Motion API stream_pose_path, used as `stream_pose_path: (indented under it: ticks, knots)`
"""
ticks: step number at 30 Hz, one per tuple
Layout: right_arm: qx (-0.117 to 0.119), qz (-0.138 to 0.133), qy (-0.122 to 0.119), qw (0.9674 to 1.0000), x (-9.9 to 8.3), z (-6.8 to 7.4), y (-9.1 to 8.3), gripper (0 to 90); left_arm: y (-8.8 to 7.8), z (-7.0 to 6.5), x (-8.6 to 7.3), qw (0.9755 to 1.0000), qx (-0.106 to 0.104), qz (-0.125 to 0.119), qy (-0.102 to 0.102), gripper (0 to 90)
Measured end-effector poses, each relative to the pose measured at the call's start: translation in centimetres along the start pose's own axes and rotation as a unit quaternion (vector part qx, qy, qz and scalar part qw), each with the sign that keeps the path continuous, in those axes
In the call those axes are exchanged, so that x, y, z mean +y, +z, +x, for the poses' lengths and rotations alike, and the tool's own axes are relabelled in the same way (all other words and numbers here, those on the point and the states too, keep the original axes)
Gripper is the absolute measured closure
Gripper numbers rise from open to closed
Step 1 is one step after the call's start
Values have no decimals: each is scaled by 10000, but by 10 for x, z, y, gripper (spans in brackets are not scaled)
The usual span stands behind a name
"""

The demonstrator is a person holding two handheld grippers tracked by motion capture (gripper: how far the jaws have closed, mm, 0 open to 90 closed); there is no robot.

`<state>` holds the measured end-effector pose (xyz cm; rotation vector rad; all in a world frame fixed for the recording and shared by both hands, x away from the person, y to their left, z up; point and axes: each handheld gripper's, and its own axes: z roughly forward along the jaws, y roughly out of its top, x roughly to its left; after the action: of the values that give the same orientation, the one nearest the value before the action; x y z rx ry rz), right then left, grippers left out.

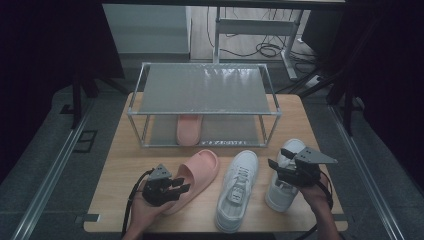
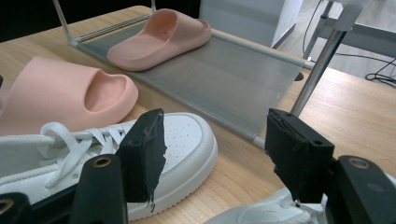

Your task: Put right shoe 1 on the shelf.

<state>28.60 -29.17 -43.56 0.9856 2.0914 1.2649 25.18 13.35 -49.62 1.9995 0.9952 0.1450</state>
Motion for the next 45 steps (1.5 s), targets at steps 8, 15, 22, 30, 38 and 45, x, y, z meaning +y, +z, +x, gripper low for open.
stream_pose_path:
  ticks: [8,15,22,30,38,45]
  knots:
    - [-25,-17,4,10000,0,-1,0,389,12,-2,-2,9999,6,161,12,639]
    - [-19,-15,-23,10000,0,1,0,390,24,-4,-1,9996,-5,280,32,642]
    - [-20,8,-9,10000,-1,0,1,390,39,-6,6,9993,57,356,93,676]
    - [-29,-30,-12,10000,0,0,-1,390,44,-14,9,9989,168,334,299,837]
    - [-24,-20,-14,10000,0,0,0,389,42,-17,10,9984,325,290,365,845]
    - [-26,-29,-21,10000,0,1,-1,390,37,-18,11,9986,338,211,339,842]
